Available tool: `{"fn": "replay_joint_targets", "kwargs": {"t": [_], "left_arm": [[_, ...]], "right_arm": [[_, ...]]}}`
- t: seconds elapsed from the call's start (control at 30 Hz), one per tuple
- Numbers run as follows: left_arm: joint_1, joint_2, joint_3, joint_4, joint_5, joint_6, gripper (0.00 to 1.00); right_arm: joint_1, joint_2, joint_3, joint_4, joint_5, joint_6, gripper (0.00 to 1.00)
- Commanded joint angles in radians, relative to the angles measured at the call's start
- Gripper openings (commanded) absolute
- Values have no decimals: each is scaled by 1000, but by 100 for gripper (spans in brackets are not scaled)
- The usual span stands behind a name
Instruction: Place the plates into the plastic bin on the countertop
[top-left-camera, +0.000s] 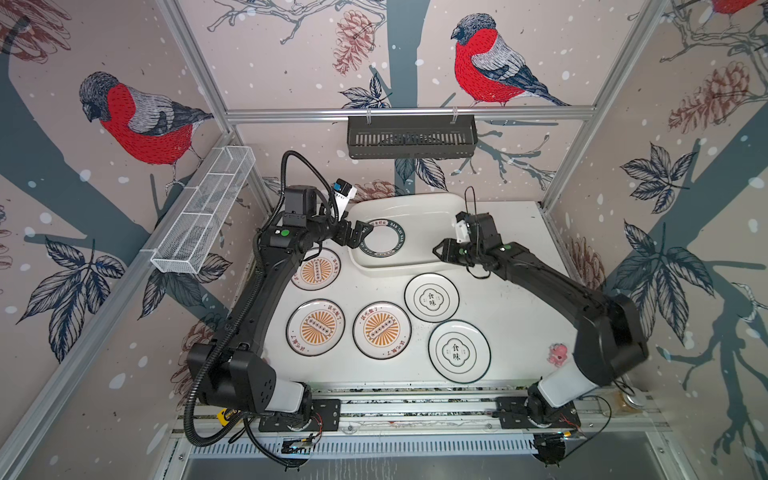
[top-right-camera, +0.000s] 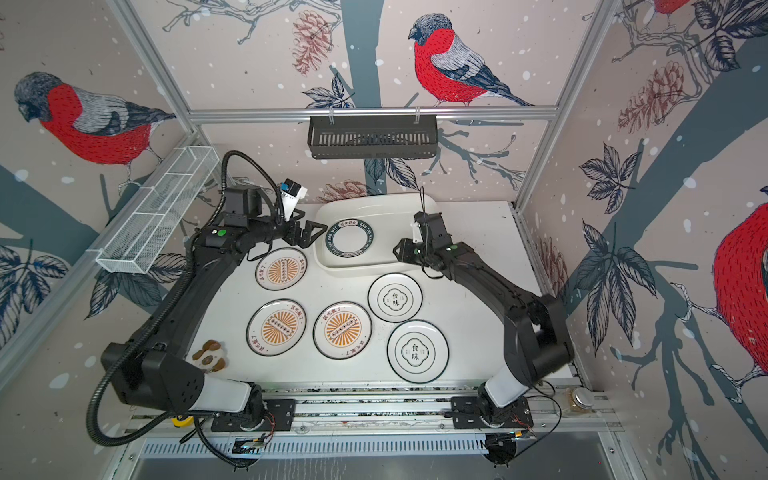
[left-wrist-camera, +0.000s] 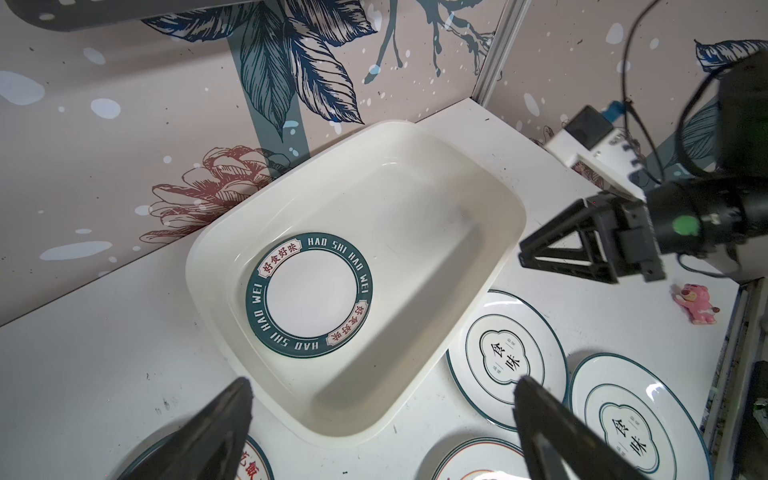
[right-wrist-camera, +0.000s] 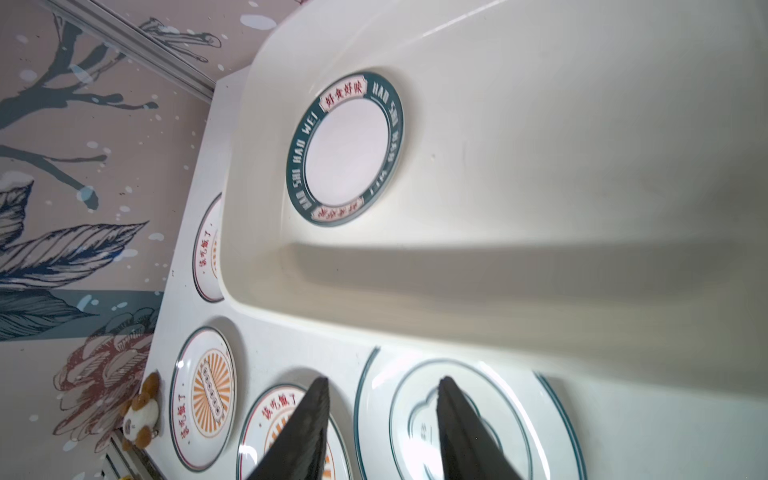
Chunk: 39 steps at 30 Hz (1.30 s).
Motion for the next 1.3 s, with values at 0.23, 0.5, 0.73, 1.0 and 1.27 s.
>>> {"fn": "replay_joint_targets", "kwargs": {"t": [0.23, 0.5, 0.73, 1.0, 1.27], "left_arm": [[-51, 3, -29, 26, 12, 34, 97], [-77, 11, -42, 34, 19, 18, 97], [-85, 6, -51, 36, 13, 21, 97], [-97, 26, -35, 37, 20, 13, 97], [-101, 33, -36, 44, 27, 7, 97]], "right_arm": [[185, -333, -273, -232, 133, 82, 45], [313, -376, -417, -254, 205, 228, 42], [340, -376, -494, -249, 217, 287, 39], [345, -327, -533, -221, 261, 312, 39], [325, -269, -545, -211, 292, 309, 40]]}}
